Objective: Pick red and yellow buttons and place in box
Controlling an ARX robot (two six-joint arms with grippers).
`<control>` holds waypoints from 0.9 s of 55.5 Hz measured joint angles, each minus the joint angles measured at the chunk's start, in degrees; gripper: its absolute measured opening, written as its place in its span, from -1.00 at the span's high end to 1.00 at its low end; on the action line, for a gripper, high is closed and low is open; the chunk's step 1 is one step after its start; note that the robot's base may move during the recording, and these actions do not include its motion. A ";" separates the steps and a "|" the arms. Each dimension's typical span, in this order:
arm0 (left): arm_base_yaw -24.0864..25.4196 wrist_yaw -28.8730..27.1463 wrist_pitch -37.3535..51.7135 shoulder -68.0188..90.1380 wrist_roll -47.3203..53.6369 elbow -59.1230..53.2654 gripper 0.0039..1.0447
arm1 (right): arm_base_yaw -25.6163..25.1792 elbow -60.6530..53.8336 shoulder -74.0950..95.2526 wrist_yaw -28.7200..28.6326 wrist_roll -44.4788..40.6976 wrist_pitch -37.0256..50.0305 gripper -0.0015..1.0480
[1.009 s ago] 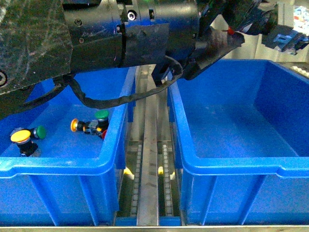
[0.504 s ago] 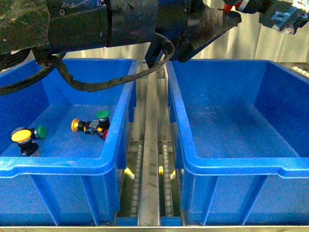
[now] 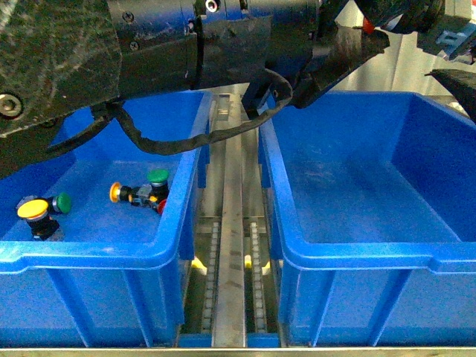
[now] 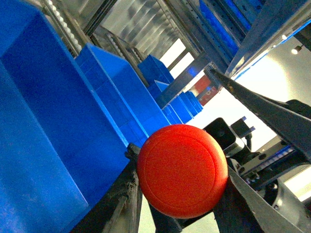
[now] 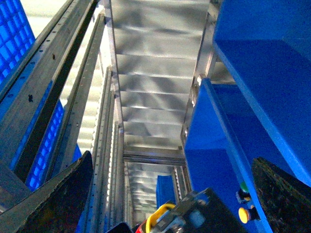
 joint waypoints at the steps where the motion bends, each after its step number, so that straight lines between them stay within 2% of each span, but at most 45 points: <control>1: 0.02 0.00 0.00 0.09 0.00 0.07 0.38 | 0.04 0.07 0.00 0.00 0.04 -0.09 -0.87; 28: -1.31 -1.05 0.33 4.81 -1.27 3.98 0.39 | -0.48 0.63 -2.05 0.87 1.33 -2.64 -0.85; 36: -1.99 -1.42 0.33 6.05 -2.01 5.51 0.39 | -1.33 0.63 -2.23 0.96 1.27 -3.39 -0.46; 39: -2.49 -1.75 0.33 6.91 -2.38 6.51 0.39 | -2.23 0.61 -2.25 0.76 1.27 -3.96 -0.21; 45: -3.23 -2.40 0.28 8.00 -2.64 7.76 0.39 | -3.72 0.26 -2.25 0.33 1.05 -4.42 0.12; 50: -3.67 -2.58 -0.11 8.81 -2.71 8.46 0.39 | -4.66 0.11 -2.25 -0.07 1.05 -4.68 0.19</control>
